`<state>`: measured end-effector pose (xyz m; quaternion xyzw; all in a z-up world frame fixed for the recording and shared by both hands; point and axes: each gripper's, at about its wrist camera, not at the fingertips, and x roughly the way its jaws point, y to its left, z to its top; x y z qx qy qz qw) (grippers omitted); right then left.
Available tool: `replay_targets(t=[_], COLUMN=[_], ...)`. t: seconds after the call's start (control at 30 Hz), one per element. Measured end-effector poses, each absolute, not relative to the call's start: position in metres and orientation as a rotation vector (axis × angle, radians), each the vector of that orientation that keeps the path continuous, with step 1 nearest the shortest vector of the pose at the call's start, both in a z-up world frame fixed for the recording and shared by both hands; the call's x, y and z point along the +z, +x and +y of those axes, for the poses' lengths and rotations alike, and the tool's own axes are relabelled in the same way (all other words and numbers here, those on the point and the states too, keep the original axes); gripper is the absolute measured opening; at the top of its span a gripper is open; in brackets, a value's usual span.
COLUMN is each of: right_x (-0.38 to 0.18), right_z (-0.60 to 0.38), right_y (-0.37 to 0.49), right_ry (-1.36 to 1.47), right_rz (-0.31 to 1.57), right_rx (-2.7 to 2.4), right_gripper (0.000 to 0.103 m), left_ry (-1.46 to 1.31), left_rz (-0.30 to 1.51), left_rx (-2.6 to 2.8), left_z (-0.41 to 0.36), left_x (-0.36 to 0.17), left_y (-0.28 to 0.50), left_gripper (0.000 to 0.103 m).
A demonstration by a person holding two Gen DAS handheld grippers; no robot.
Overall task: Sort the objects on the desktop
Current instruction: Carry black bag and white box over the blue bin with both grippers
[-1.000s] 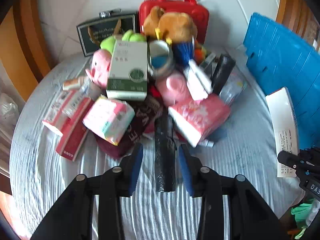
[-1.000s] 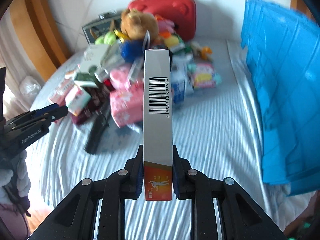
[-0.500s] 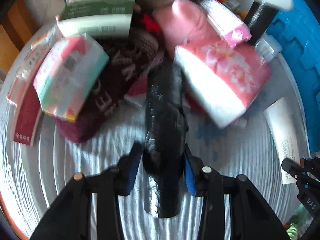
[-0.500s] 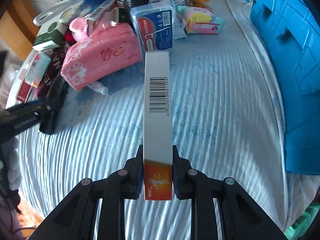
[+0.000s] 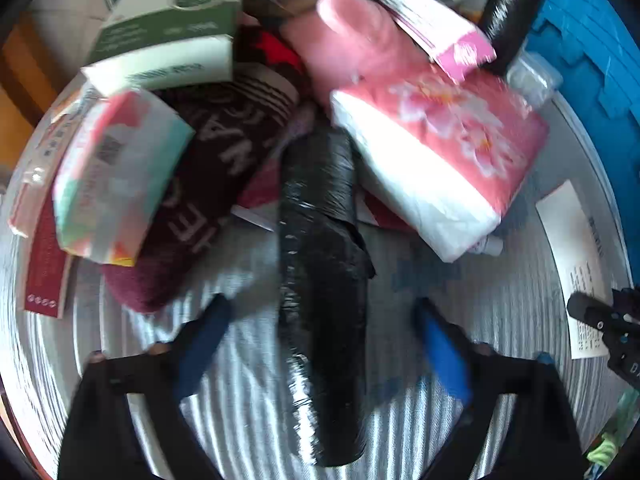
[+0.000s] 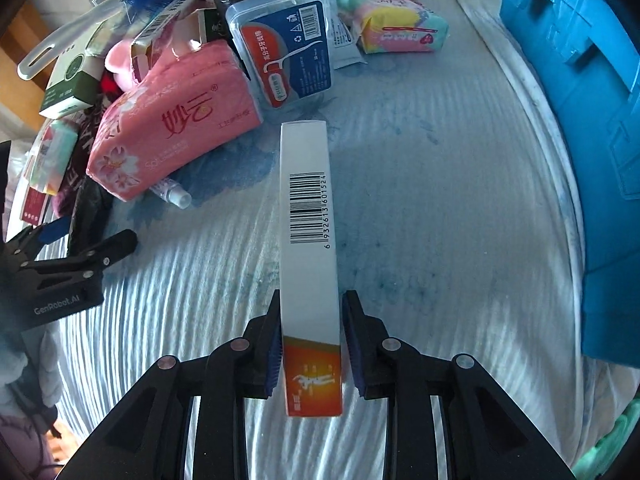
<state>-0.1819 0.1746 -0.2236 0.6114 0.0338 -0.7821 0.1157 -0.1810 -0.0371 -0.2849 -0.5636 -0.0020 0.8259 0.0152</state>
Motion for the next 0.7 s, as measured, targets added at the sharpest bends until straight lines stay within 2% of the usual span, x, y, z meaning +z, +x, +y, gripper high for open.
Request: replay_targets(t=[0.03, 0.07, 0.1, 0.23, 0.37, 0.5, 0.7], right_x=[-0.222, -0.220, -0.217, -0.199, -0.171, -0.129, -0.047], right_z=[0.173, 0.171, 0.170, 0.160, 0.150, 0.137, 0.145], right_y=[-0.181, -0.180, -0.178, -0.168, -0.153, -0.152, -0.140], right_ry=[1.782, 1.771, 1.755, 1.672, 1.560, 1.405, 1.161], right_rz=[0.112, 0.120, 0.124, 0.148, 0.166, 0.165, 0.153], right_rx=[-2.299, -2.305, -2.308, -2.333, -2.353, -2.408, -2.533], right_gripper=[0.026, 0.023, 0.023, 0.023, 0.023, 0.023, 0.023], left_ry=[-1.747, -1.743, -1.742, -1.697, -1.559, -1.367, -1.113], left_rz=[-0.013, -0.033, -0.078, -0.088, -0.055, -0.012, 0.014], left_rx=[2.577, 2.574, 2.563, 2.601, 2.683, 2.774, 2.840], left_z=[-0.039, -0.042, -0.045, -0.047, -0.041, -0.034, -0.009], left_x=[-0.283, -0.282, -0.282, -0.272, -0.236, -0.183, -0.095], left_y=[-0.179, -0.177, -0.174, -0.153, -0.126, -0.098, -0.122], left_gripper=[0.054, 0.037, 0.033, 0.033, 0.032, 0.031, 0.030])
